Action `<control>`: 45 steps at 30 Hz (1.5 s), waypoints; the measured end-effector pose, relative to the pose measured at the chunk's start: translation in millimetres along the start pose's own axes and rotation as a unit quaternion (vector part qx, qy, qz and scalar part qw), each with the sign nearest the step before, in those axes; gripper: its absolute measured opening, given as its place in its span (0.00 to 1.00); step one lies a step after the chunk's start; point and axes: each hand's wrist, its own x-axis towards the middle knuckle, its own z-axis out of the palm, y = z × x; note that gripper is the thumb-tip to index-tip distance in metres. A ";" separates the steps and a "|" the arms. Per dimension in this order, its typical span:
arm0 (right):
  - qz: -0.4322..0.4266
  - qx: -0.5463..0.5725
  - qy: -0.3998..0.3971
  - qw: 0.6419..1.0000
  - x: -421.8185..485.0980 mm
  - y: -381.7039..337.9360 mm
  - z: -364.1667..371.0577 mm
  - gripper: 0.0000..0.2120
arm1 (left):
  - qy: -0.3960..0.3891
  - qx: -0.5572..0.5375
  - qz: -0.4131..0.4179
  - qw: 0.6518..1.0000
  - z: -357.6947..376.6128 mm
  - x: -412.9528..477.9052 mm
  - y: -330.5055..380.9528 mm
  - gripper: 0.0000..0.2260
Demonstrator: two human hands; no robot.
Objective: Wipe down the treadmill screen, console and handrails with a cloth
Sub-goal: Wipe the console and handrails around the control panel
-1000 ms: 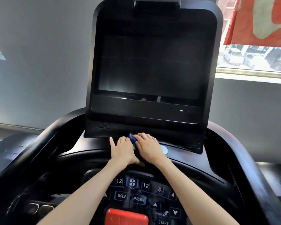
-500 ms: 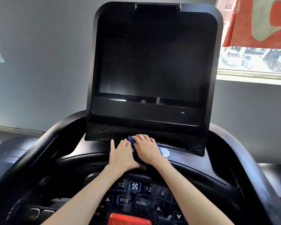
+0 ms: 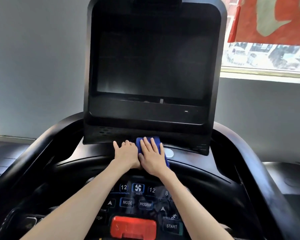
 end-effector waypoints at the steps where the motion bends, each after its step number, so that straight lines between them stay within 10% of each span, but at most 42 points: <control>1: -0.028 -0.001 -0.004 1.000 0.4 -2.7 1.7 0.26 | -0.010 0.012 0.009 1.000 -3.1 -0.3 -1.6 0.34; 11: 0.115 0.023 0.127 0.985 -89.6 156.4 -2.8 0.36 | -0.063 0.028 0.068 0.995 -15.2 -4.8 11.6 0.53; 17: 0.223 0.065 0.134 0.963 -97.2 151.0 -1.4 0.34 | -0.050 0.030 0.189 0.980 -16.7 -9.0 71.4 0.43; 27: 0.068 0.052 0.132 0.988 -53.4 123.8 -4.6 0.26 | -0.056 0.095 0.091 0.990 -28.5 4.4 120.1 0.38; 36: 0.277 0.069 0.307 0.908 -97.1 159.7 15.5 0.23 | -0.032 0.026 0.098 0.994 -19.7 6.4 107.2 0.34; 41: 0.053 0.003 0.251 0.967 -86.1 130.0 18.5 0.21 | -0.038 0.035 0.086 0.995 -23.1 5.0 116.4 0.33; 45: 0.110 -0.007 0.272 0.956 -116.5 169.8 26.1 0.22 | -0.050 0.045 0.091 0.994 -25.2 4.9 117.8 0.32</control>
